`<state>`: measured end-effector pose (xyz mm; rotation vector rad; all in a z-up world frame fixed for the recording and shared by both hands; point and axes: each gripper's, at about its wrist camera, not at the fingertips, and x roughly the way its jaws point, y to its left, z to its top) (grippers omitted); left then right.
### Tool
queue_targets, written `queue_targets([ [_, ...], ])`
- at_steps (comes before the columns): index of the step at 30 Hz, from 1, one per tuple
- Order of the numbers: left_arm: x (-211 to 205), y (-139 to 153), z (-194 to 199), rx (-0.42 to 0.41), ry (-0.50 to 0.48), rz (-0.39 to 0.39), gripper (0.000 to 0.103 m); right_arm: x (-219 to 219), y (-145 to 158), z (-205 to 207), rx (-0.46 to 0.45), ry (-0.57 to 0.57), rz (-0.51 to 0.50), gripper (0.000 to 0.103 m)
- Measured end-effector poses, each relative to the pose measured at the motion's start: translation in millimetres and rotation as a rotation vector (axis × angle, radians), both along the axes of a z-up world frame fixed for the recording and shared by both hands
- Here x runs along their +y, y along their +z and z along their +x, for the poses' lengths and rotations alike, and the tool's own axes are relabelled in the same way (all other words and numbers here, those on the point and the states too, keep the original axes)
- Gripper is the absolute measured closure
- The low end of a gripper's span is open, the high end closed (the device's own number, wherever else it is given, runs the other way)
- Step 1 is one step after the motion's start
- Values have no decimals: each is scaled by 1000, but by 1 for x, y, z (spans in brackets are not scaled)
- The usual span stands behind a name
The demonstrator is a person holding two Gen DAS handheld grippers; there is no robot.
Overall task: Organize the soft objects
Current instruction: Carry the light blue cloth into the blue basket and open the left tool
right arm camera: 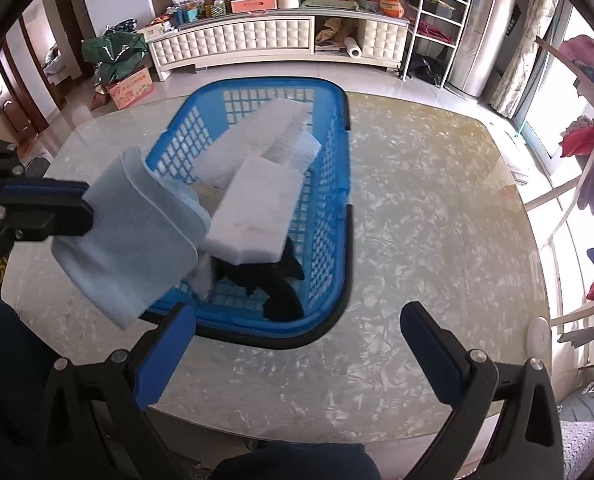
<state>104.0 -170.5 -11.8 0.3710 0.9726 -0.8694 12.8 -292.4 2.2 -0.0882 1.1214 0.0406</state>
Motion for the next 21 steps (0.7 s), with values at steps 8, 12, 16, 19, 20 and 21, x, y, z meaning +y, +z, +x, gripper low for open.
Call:
queue_targets([
  [8,-7,-33,33,32,26,62,99,-12,-3,8,2,-24,14,0],
  [12,-9,-42,47,22,29,99,99,-9,-9,16,13,-24,22,0],
  [16,-9,-48,56,27,35,113,99,-9,-14,23,26,-20,28,0],
  [19,-9,-50,57,33,34,116,99,-11,-16,26,32,-18,34,0],
  [20,-10,-50,58,35,30,114,99,-11,-16,27,33,-18,36,0],
  [21,-10,-50,56,35,26,112,99,-11,-16,27,34,-18,36,0],
])
